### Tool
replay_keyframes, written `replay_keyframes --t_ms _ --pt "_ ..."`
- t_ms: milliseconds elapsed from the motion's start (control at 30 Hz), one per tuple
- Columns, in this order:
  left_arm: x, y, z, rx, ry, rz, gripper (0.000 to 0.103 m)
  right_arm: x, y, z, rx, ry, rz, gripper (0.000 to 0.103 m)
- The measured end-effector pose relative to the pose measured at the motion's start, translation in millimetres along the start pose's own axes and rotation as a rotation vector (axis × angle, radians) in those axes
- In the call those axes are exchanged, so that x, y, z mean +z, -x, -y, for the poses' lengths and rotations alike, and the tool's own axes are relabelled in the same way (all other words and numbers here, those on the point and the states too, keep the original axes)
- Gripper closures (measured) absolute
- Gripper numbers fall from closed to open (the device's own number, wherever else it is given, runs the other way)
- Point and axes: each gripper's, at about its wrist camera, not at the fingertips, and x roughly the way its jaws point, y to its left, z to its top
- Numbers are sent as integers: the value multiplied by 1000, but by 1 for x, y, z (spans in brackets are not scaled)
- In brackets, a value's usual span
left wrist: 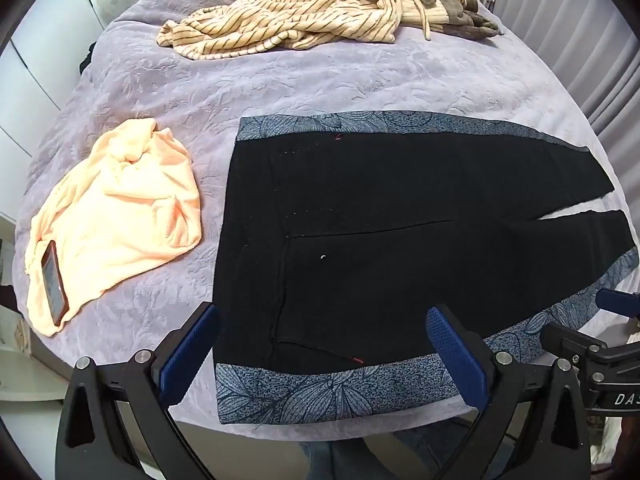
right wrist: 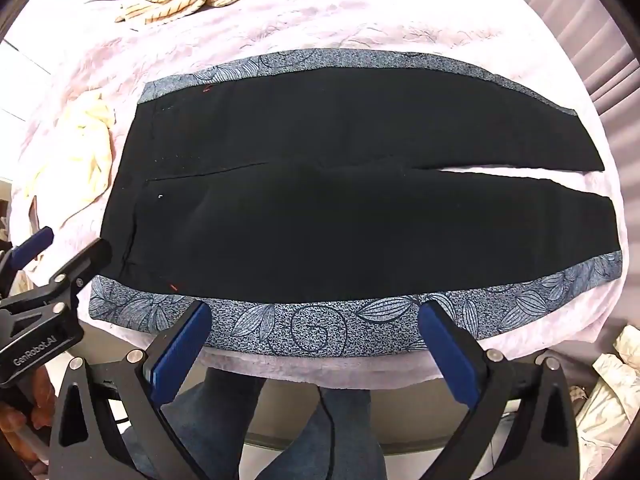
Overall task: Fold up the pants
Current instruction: 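Move both grippers toward the patterned trim edge of the black pants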
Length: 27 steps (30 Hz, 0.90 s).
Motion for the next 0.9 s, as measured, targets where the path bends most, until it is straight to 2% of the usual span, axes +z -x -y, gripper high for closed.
replay_keyframes --t_ms 200,900 --pt "-1 -3 -7 -20 23 -18 0 0 1 4 -6 -12 0 0" --pt "5 -4 -14 35 36 -29 0 3 -3 3 3 -15 -16 0"
